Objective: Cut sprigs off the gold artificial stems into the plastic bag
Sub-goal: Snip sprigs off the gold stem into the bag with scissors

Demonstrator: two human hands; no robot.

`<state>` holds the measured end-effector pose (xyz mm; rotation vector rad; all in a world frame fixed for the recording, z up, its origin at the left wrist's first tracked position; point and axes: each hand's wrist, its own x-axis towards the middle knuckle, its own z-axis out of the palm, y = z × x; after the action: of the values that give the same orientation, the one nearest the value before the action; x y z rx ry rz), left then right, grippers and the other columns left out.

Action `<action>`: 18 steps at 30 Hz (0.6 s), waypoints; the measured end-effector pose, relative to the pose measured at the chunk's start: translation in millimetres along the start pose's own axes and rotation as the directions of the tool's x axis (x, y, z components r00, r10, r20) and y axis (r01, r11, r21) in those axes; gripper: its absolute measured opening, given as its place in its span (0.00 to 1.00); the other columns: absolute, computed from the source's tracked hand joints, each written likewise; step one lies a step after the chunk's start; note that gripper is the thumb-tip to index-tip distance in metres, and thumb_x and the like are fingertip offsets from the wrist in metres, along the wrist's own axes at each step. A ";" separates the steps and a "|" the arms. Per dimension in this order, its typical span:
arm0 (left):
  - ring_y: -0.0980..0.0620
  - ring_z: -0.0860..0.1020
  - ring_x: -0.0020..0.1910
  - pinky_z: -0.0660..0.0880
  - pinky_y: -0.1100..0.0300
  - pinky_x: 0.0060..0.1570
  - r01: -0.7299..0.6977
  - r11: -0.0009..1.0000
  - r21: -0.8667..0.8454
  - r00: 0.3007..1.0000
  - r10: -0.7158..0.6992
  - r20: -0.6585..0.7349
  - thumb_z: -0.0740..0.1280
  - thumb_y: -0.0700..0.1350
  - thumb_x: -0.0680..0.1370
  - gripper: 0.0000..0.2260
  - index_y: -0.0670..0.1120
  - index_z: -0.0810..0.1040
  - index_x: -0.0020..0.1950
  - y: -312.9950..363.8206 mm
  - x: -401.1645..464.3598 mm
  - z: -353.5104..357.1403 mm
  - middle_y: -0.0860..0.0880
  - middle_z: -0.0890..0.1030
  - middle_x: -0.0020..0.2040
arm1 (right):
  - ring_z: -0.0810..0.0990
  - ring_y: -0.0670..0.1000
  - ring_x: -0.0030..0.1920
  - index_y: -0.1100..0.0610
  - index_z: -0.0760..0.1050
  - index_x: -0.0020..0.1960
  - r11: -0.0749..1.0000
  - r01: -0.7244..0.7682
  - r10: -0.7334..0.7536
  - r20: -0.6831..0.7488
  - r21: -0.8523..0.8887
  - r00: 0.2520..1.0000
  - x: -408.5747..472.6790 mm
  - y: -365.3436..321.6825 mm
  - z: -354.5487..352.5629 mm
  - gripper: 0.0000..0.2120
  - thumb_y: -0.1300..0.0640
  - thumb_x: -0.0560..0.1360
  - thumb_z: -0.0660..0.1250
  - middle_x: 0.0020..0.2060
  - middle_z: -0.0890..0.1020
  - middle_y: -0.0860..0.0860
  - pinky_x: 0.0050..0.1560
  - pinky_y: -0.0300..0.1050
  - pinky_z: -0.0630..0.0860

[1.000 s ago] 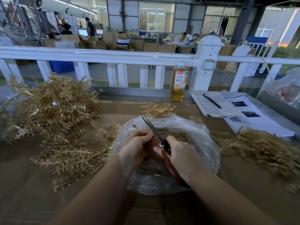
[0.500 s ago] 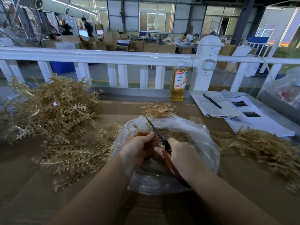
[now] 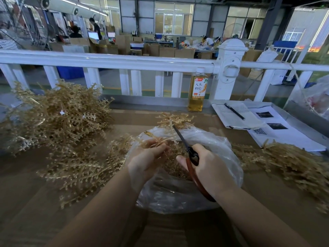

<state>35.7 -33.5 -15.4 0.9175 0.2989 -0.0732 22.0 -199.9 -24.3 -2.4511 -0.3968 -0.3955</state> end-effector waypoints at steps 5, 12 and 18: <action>0.48 0.82 0.38 0.81 0.59 0.34 0.003 0.998 -0.056 1.000 -0.004 -0.003 0.64 0.28 0.75 0.09 0.37 0.75 0.52 1.6 -1.2 -3.6 0.40 0.80 0.46 | 0.77 0.49 0.39 0.47 0.67 0.45 0.999 -0.050 0.049 0.056 0.006 0.997 -0.9 2.4 -0.1 0.15 0.36 0.75 0.62 0.36 0.76 0.46 0.40 0.43 0.73; 0.49 0.81 0.27 0.79 0.60 0.25 -0.032 0.999 -0.002 0.991 0.031 -0.132 0.68 0.29 0.73 0.08 0.41 0.73 0.41 3.7 -1.6 -3.9 0.41 0.80 0.36 | 0.73 0.44 0.37 0.46 0.67 0.44 0.999 0.024 -0.024 -0.003 0.046 1.000 -2.9 -2.0 -3.7 0.12 0.38 0.76 0.61 0.34 0.73 0.44 0.35 0.37 0.64; 0.48 0.81 0.30 0.80 0.59 0.30 -0.046 0.998 -0.032 0.994 0.043 -0.098 0.62 0.23 0.73 0.12 0.40 0.72 0.40 3.0 -2.1 -3.6 0.42 0.78 0.36 | 0.70 0.39 0.38 0.43 0.67 0.46 0.979 0.202 -0.202 0.019 -0.003 0.979 -7.3 -8.5 -4.1 0.11 0.37 0.74 0.61 0.34 0.70 0.40 0.37 0.33 0.63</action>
<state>33.5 -28.9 -14.5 0.8945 0.3685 0.0177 11.5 -197.3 -19.4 -2.4289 -0.6572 -0.4589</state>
